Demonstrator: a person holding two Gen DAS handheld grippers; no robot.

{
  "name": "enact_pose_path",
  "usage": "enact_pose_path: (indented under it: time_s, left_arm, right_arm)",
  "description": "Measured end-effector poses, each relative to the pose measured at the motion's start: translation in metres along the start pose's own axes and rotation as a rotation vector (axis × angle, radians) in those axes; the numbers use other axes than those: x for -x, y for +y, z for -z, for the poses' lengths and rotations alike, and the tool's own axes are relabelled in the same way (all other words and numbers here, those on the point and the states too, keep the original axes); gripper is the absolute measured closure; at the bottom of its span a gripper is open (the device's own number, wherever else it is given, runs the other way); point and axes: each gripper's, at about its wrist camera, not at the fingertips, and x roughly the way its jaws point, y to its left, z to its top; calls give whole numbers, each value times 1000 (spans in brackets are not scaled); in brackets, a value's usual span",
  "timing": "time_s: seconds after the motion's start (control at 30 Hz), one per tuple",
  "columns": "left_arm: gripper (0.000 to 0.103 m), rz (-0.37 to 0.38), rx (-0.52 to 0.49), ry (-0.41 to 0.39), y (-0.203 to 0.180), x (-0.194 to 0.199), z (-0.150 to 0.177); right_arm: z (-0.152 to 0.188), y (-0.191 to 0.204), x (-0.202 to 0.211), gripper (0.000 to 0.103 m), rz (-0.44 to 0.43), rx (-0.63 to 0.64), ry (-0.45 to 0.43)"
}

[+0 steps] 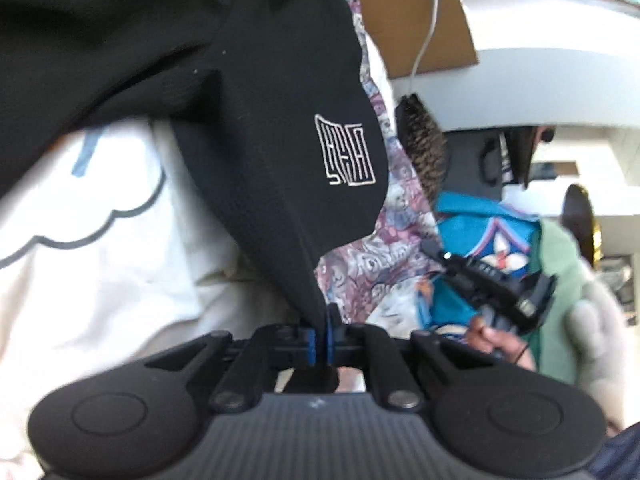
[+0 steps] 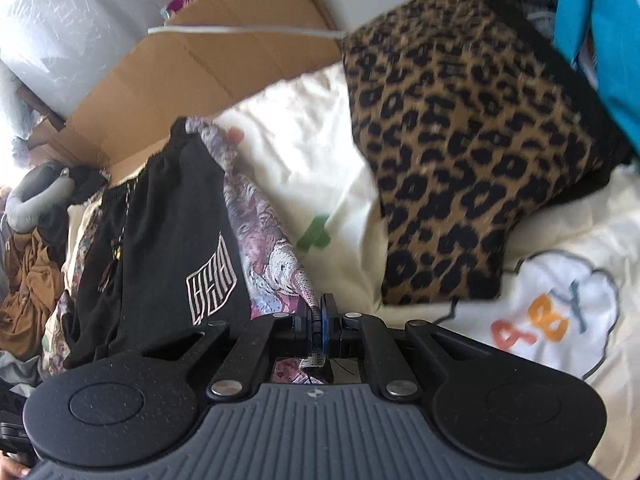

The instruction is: Fold clothes

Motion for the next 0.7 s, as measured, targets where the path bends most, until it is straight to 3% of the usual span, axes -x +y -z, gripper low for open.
enact_pose_path:
  time_s: [0.17, 0.33, 0.47, 0.57, 0.6, 0.7]
  left_arm:
    - [98, -101, -34, 47, 11, -15, 5]
    - [99, -160, -43, 58, 20, -13, 7]
    - [99, -188, -58, 36, 19, -2, 6]
    - [99, -214, -52, 4, 20, 7, 4]
    - [99, -223, -49, -6, 20, 9, 3]
    - [99, -240, -42, -27, 19, 8, 1]
  right_arm:
    - [7, 0, -4, 101, 37, 44, 7]
    - [29, -18, -42, 100, 49, -21, 126]
    - [34, -27, -47, 96, -13, -92, 123]
    - [33, -32, -41, 63, -51, -112, 89]
    - [32, -33, -39, 57, -61, -117, 79]
    - [34, -40, -40, 57, -85, -148, 79]
